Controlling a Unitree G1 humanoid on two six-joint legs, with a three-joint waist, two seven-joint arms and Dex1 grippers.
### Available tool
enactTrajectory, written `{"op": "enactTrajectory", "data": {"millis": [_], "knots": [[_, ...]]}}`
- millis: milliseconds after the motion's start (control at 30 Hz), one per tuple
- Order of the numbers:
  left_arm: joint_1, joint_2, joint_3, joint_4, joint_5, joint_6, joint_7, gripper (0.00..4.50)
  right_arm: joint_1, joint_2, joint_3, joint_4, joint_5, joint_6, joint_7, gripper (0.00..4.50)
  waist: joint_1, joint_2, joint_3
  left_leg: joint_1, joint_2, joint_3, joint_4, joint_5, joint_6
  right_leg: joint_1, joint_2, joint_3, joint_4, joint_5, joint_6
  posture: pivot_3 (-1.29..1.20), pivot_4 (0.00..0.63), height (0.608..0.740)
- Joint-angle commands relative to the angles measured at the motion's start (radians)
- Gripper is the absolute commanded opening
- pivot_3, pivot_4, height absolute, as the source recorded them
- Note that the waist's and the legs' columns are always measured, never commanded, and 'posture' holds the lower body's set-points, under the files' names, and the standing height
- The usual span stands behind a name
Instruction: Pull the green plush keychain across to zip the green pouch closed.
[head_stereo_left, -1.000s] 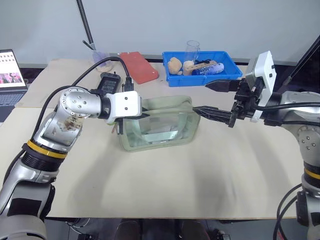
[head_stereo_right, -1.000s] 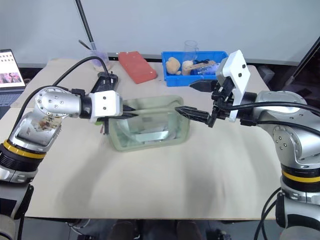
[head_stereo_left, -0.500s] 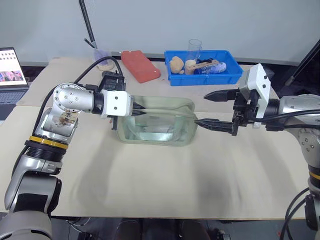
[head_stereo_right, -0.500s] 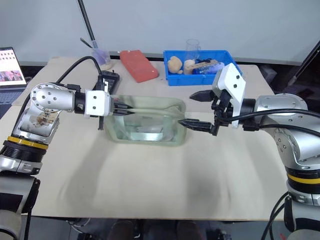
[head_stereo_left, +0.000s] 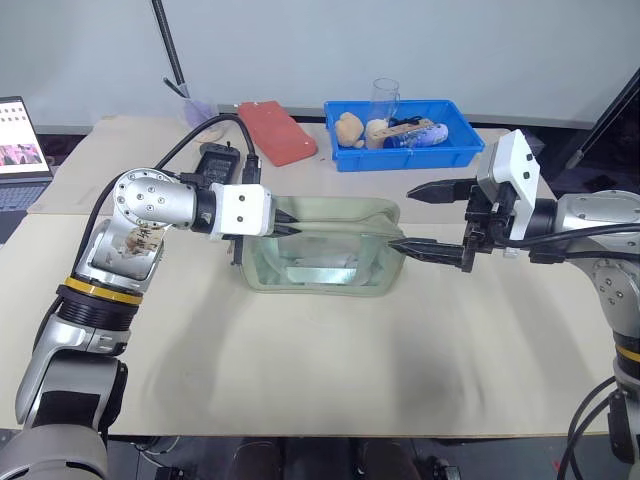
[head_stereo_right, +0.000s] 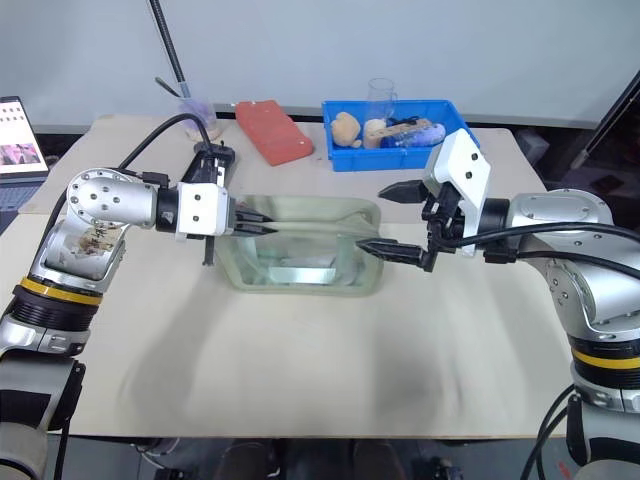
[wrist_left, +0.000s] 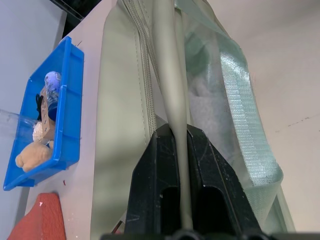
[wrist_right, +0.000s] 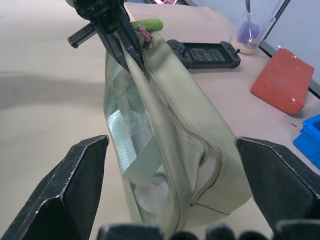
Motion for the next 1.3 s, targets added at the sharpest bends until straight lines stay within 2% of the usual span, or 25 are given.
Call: {"op": "enactTrajectory", "data": {"millis": [33,100,200,233,367,467,567,833,967,1133,1300], "knots": [[-0.014,0.021,0.048,-0.055,-0.051,0.034,-0.025,1.95,-0.005,-0.009,0.001,-0.006,-0.023,-0.035,0.009,4.5,0.0,0.0,0.0,0.0,0.0,0.0,0.0,0.0,0.0,0.0,0.0,0.0,0.0,0.0,0.0,0.0,0.15,0.74],[-0.027,0.02,0.071,-0.088,-0.106,0.108,-0.037,2.88,0.011,-0.023,0.016,-0.002,-0.052,-0.056,0.019,4.5,0.0,0.0,0.0,0.0,0.0,0.0,0.0,0.0,0.0,0.0,0.0,0.0,0.0,0.0,0.0,0.0,0.15,0.74],[-0.049,0.001,0.113,-0.196,-0.259,0.334,-0.028,4.32,0.024,-0.021,0.047,0.033,-0.112,-0.104,0.015,4.5,0.0,0.0,0.0,0.0,0.0,0.0,0.0,0.0,0.0,0.0,0.0,0.0,0.0,0.0,0.0,0.0,0.15,0.74],[-0.053,-0.002,0.119,-0.247,-0.314,0.413,-0.025,4.42,0.022,-0.007,0.06,0.055,-0.132,-0.12,0.007,4.5,0.001,0.0,0.0,0.0,0.0,0.0,0.001,0.0,0.0,0.0,0.0,0.0,0.0,0.0,0.0,0.0,0.15,0.74],[-0.064,0.021,0.128,-0.395,-0.462,0.629,-0.033,4.42,0.012,0.028,0.097,0.112,-0.18,-0.166,0.014,4.5,-0.001,0.0,0.0,0.0,0.0,0.0,0.001,0.0,0.0,0.0,0.0,0.0,0.0,-0.001,0.002,0.0,0.15,0.74],[-0.069,0.039,0.13,-0.428,-0.48,0.679,-0.026,4.5,0.002,0.046,0.104,0.139,-0.197,-0.183,0.02,3.75,-0.002,0.0,0.0,0.0,0.0,-0.001,0.001,0.0,0.0,0.0,0.001,0.0,0.001,-0.001,0.002,0.0,0.15,0.74],[-0.062,0.05,0.138,-0.426,-0.464,0.681,-0.01,4.5,0.0,0.049,0.112,0.156,-0.212,-0.203,0.039,2.53,-0.001,0.0,0.0,0.001,0.0,-0.001,0.001,0.0,0.0,0.0,0.002,0.0,0.002,-0.001,0.002,0.0,0.15,0.74],[0.002,0.103,0.201,-0.442,-0.484,0.754,0.064,4.5,-0.006,0.063,0.113,0.172,-0.215,-0.215,0.064,0.01,-0.001,0.0,0.0,0.001,0.0,-0.001,0.001,0.0,0.0,0.0,0.001,0.0,0.002,-0.001,0.002,0.0,0.15,0.74],[0.035,0.154,0.322,-0.348,-0.493,0.827,0.149,4.5,-0.016,0.07,0.112,0.184,-0.226,-0.238,0.069,0.01,-0.004,0.0,0.0,0.001,0.0,-0.001,0.001,0.0,0.0,0.0,0.001,0.0,0.002,-0.001,0.002,0.0,0.15,0.74],[0.224,0.182,0.522,-0.254,-0.495,0.856,0.25,4.5,-0.01,0.066,0.114,0.184,-0.228,-0.251,0.092,0.01,-0.008,0.0,0.0,0.003,0.001,-0.001,0.0,0.0,0.0,0.0,0.002,0.0,0.002,-0.001,0.001,0.0,0.15,0.74],[0.37,0.147,0.557,-0.288,-0.502,0.827,0.296,4.5,-0.025,0.074,0.119,0.195,-0.229,-0.255,0.1,0.01,0.004,0.0,0.0,0.002,0.001,0.0,0.0,0.0,0.0,0.0,0.0,0.0,0.001,-0.001,-0.001,0.0,0.15,0.74]]}}
